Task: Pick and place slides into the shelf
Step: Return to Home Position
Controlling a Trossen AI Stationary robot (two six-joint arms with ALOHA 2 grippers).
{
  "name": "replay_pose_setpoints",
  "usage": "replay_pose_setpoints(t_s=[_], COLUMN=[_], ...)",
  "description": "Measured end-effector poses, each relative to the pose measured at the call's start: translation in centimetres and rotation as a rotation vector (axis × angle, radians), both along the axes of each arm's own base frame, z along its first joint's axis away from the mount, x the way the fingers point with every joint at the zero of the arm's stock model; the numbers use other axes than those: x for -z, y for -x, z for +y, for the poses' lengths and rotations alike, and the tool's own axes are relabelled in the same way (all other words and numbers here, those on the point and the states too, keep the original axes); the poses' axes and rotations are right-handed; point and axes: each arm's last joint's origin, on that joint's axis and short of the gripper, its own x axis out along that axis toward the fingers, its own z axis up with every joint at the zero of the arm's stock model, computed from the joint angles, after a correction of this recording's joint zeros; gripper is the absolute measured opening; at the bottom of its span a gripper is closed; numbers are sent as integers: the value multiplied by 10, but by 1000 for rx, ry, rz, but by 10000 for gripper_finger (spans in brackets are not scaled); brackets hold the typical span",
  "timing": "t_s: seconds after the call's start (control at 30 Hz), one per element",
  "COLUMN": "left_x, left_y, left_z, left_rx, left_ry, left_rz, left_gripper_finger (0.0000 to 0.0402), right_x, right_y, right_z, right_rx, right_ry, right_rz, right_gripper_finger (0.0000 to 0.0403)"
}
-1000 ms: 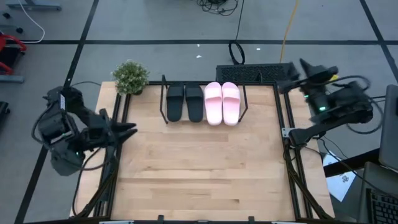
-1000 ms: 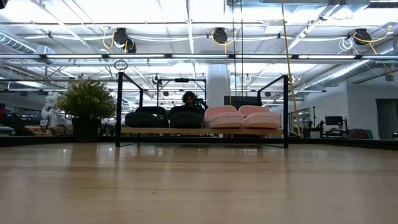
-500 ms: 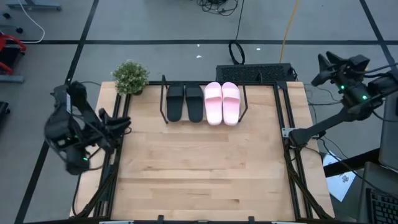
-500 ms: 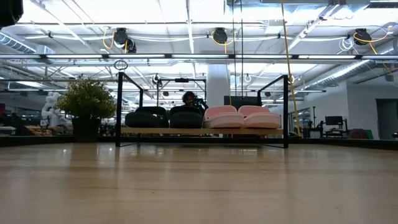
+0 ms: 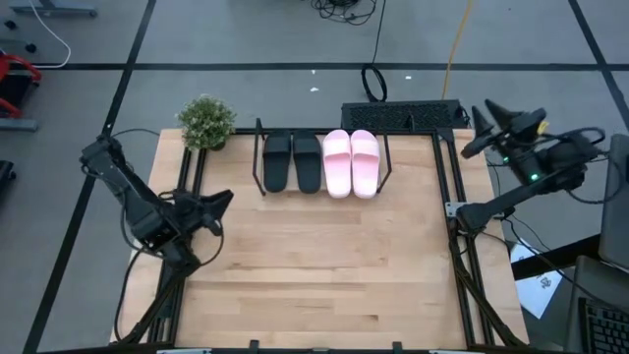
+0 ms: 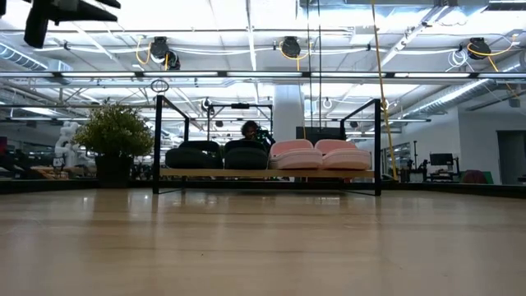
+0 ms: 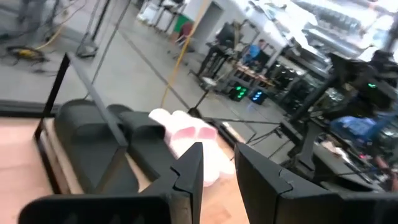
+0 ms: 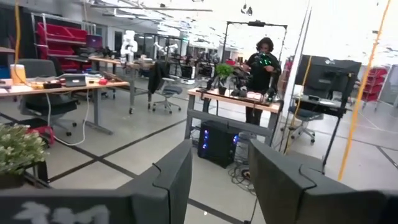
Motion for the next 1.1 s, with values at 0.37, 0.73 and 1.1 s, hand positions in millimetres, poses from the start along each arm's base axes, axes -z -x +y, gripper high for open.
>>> replay_pose_setpoints(t_s=[0.37,0.73,1.1], left_x=[-15,-17,30], left_y=[-49,-69,-41], left_z=[9,71,88], left_rx=[2,11,233], left_ry=[41,-1,-163], left_rz=[147,186,-75], left_gripper_finger=[88,88,88], right_x=[48,58,98], right_y=[-30,11,14], right_z=[14,-1,1], right_rx=[-49,-72,-250], right_ry=[-11,-120,-118], right_rz=[-17,-85,-60], right_gripper_finger=[146,146,146])
